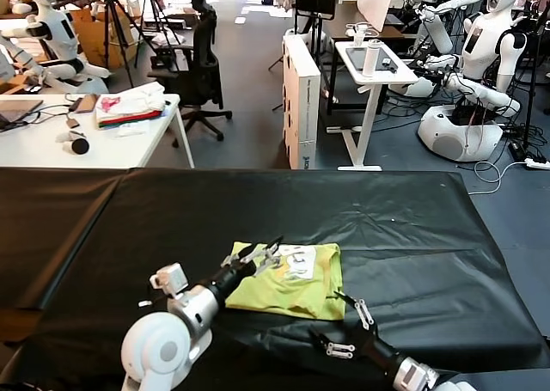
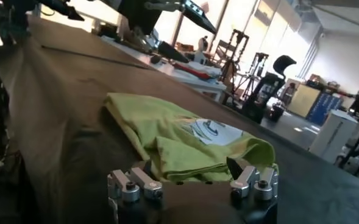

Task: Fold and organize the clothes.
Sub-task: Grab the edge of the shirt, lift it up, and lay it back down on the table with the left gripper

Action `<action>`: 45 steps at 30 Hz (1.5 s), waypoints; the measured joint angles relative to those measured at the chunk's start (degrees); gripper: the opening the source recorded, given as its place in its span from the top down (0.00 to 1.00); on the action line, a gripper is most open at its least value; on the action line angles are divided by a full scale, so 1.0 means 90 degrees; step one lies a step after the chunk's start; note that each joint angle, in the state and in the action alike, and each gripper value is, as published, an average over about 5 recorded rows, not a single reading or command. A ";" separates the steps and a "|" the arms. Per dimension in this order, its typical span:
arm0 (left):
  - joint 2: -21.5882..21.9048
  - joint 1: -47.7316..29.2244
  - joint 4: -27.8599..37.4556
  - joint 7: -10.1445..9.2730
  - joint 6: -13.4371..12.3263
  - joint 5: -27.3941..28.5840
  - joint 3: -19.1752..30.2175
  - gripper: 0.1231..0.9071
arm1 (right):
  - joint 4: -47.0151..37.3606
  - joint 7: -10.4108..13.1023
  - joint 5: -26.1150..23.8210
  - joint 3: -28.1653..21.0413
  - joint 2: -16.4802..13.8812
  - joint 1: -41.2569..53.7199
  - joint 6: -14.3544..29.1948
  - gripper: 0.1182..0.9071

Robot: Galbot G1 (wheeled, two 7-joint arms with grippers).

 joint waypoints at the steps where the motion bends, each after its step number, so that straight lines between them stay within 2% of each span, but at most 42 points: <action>1: 0.0004 0.0009 0.0001 0.0002 0.0000 0.0008 -0.0002 0.00 | -0.0019 0.0020 0.0003 -0.0022 0.0016 0.0023 -0.0014 0.10; 4: 0.0012 0.0049 0.0005 0.0012 0.0000 0.0032 -0.0006 0.00 | -0.0075 0.0067 0.0004 -0.0078 0.0055 0.0081 -0.0059 0.19; 16: 0.0030 0.0143 0.0005 0.0035 -0.0060 0.0070 0.0000 0.00 | -0.0142 0.0064 -0.0033 -0.0140 0.0084 0.0124 -0.0138 0.30; 20: 0.0027 0.0169 0.0001 0.0037 -0.0098 0.0087 0.0007 0.00 | -0.0161 0.0057 -0.0035 -0.0138 0.0078 0.0133 -0.0136 0.47; 27: 0.0020 0.0218 -0.0028 0.0043 -0.0132 0.0115 0.0009 0.00 | -0.0164 0.0059 -0.0028 -0.0104 0.0083 0.0103 -0.0125 0.91; 28: 0.0017 0.0225 -0.0031 0.0044 -0.0136 0.0120 0.0009 0.00 | -0.0154 0.0061 -0.0018 -0.0079 0.0081 0.0082 -0.0121 0.95; 30: 0.0010 0.0239 -0.0037 0.0046 -0.0142 0.0131 0.0009 0.00 | -0.0127 0.0064 0.0020 -0.0010 0.0067 0.0022 -0.0109 0.97; 41: -0.0017 0.0279 0.0000 0.0107 -0.0178 0.0211 0.0006 0.00 | -0.0138 0.0078 0.0289 0.0616 -0.0087 -0.0324 -0.0063 0.97; 45: -0.0017 0.0279 0.0043 0.0138 -0.0195 0.0240 0.0001 0.00 | -0.0202 -0.0009 0.0397 0.0717 -0.0037 -0.0357 0.0088 0.97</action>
